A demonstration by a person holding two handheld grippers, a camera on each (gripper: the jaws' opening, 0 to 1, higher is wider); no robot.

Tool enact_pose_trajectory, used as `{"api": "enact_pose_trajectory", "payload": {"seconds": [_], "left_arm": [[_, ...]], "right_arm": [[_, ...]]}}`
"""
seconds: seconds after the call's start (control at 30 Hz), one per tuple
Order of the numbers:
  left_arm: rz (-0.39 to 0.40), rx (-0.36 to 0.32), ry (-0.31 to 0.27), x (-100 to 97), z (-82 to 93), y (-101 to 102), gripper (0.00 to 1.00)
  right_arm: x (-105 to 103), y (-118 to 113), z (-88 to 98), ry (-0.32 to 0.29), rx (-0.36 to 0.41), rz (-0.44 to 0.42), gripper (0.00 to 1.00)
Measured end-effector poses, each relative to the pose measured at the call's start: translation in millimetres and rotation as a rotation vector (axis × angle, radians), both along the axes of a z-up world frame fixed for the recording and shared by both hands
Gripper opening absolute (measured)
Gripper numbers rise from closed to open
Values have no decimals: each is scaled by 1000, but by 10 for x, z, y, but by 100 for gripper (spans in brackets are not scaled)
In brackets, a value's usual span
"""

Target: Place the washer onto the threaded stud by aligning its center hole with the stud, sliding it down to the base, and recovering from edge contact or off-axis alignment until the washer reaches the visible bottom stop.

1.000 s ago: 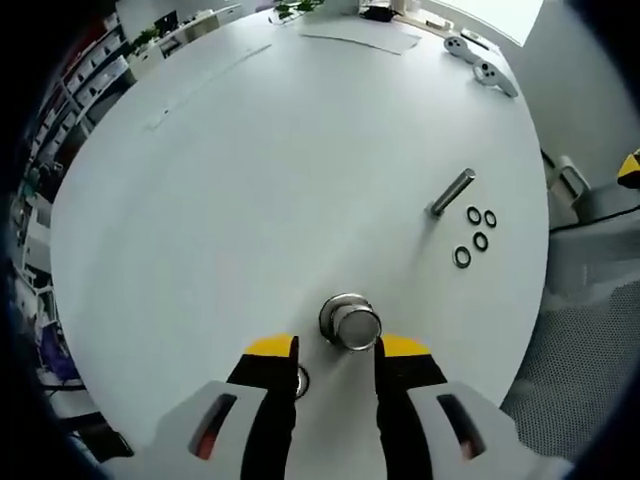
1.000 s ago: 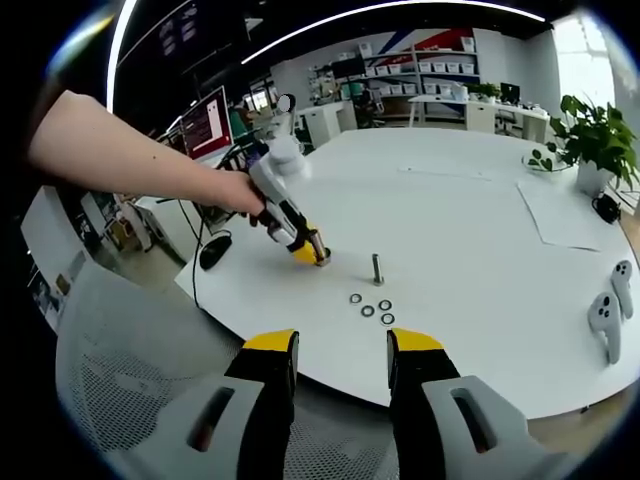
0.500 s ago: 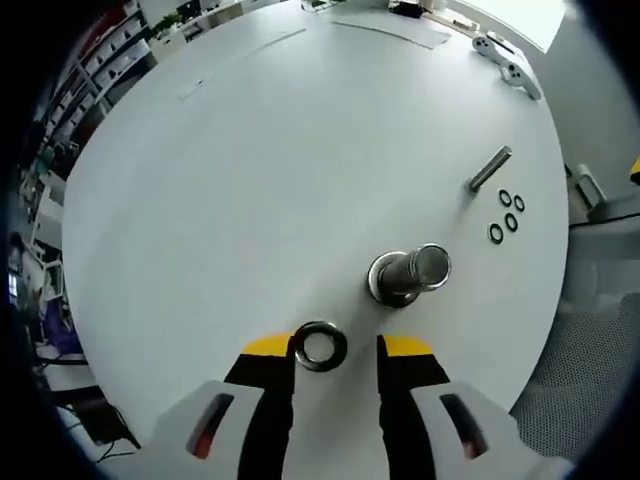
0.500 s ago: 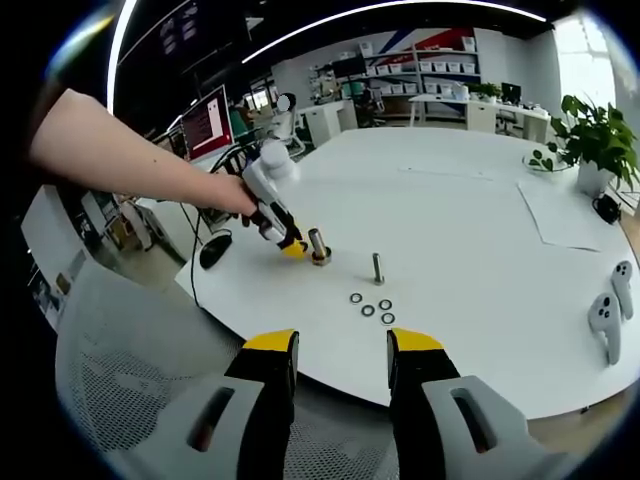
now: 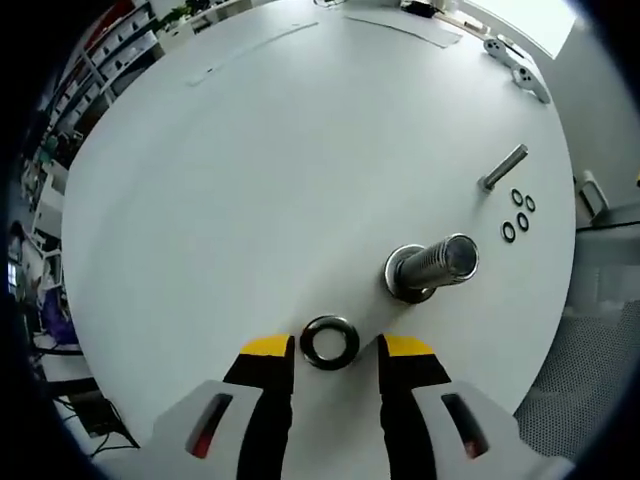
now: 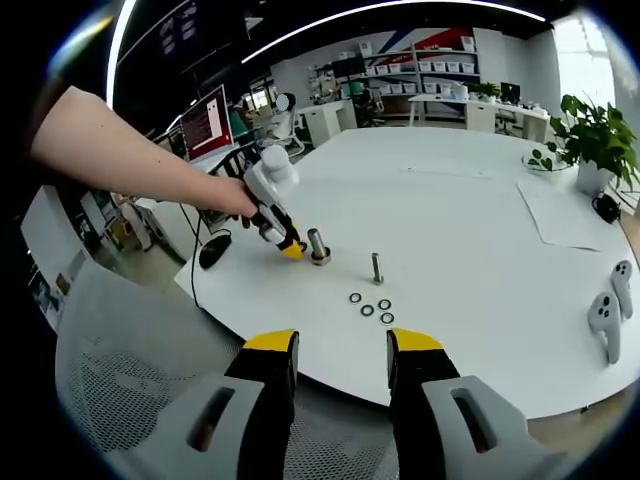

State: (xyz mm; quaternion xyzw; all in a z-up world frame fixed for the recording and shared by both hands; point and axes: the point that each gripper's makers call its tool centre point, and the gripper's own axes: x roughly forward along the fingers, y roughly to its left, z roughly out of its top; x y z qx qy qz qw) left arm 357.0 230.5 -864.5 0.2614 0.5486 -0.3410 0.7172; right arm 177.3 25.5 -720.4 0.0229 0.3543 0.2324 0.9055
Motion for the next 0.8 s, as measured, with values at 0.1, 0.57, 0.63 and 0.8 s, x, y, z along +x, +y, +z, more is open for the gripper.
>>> {"api": "enact_pose_trajectory", "payload": {"seconds": [0.1, 0.57, 0.63, 0.8], "left_arm": [[-12, 0, -2, 7, -8, 2, 32], [-28, 0, 4, -37, -12, -41, 23], [-13, 7, 9, -51, -3, -46, 21], [-22, 26, 27, -152, 1, -46, 21]], "right_arm": [[1, 3, 2, 0, 1, 0, 38], [-3, 4, 0, 1, -1, 4, 38], [-3, 5, -2, 1, -2, 6, 38], [-6, 1, -6, 2, -4, 5, 38]]}}
